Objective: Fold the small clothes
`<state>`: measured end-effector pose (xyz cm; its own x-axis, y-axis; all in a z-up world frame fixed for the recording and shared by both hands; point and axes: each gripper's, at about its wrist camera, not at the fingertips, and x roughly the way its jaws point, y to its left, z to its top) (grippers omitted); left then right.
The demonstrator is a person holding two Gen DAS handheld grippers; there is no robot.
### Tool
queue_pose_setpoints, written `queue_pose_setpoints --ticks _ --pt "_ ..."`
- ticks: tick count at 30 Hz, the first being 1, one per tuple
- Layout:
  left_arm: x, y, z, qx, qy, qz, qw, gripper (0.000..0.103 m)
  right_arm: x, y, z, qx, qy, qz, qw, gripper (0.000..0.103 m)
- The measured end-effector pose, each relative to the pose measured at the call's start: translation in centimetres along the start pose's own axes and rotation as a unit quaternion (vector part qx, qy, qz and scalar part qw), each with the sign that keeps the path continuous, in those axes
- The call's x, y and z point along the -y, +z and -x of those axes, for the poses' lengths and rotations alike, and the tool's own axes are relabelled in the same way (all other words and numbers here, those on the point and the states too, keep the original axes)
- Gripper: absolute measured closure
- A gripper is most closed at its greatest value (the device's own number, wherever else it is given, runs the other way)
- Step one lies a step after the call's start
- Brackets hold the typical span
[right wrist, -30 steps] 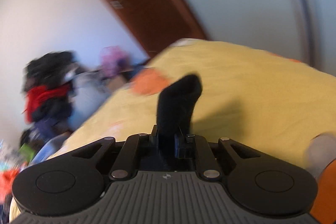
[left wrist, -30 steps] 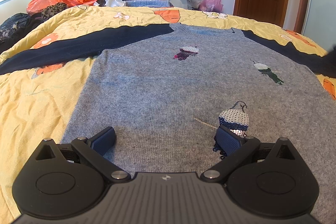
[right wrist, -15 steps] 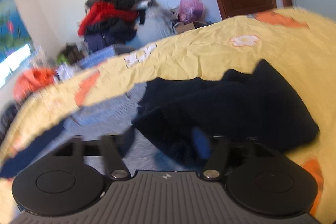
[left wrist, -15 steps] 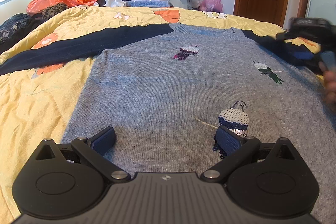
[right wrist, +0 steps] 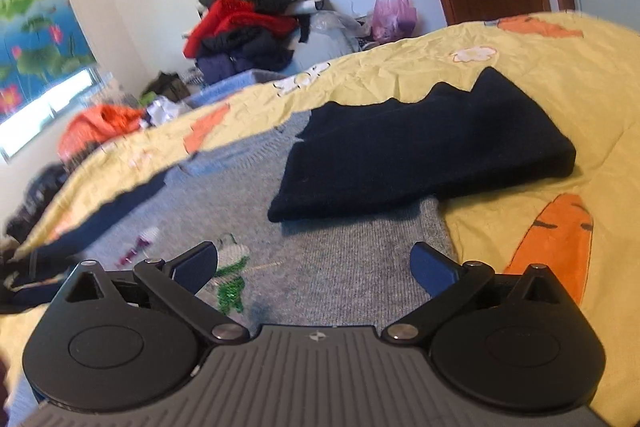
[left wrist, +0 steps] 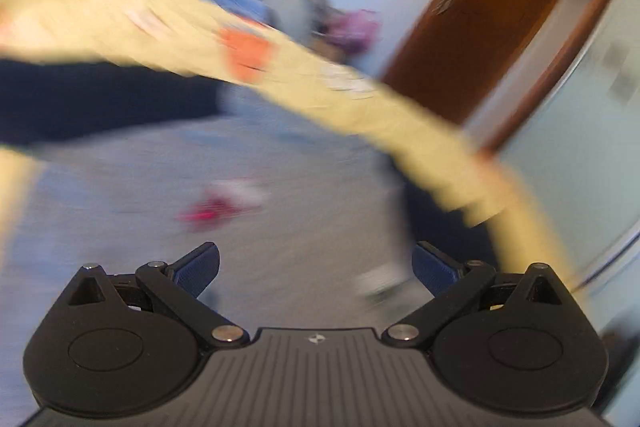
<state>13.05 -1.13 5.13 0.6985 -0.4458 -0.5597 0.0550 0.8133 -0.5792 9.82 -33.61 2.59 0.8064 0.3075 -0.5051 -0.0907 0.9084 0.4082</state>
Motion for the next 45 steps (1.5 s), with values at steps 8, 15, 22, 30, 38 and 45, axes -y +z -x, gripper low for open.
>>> queue_pose_setpoints --ticks 8,15,22,30,38,45 --pt "1.0 1.8 -12.8 -0.131 -0.111 0.2 0.9648 0.0 1.5 0.1 0.6 0.006 0.043 -0.045 0.998 0.004" --pt "5.8 1.0 -17.1 -0.166 -0.078 0.056 0.9814 0.06 2.0 0.1 0.8 0.01 0.063 -0.069 0.996 0.001" --pt "8.4 0.9 -18.0 -0.138 -0.015 -0.043 0.9894 0.095 2.0 0.0 0.7 0.011 0.065 -0.073 0.995 0.0" --pt "7.4 3.0 -14.0 -0.056 0.049 -0.135 0.9881 0.097 2.1 0.1 0.7 0.013 0.065 -0.076 0.995 0.0" --pt "0.9 4.4 -11.9 -0.076 0.048 -0.068 0.9936 0.098 2.0 0.2 0.6 0.013 0.065 -0.076 0.995 0.0" --pt "1.0 2.7 -14.1 -0.153 -0.033 0.007 0.9876 0.095 2.0 0.0 0.7 0.013 0.065 -0.077 0.995 0.0"
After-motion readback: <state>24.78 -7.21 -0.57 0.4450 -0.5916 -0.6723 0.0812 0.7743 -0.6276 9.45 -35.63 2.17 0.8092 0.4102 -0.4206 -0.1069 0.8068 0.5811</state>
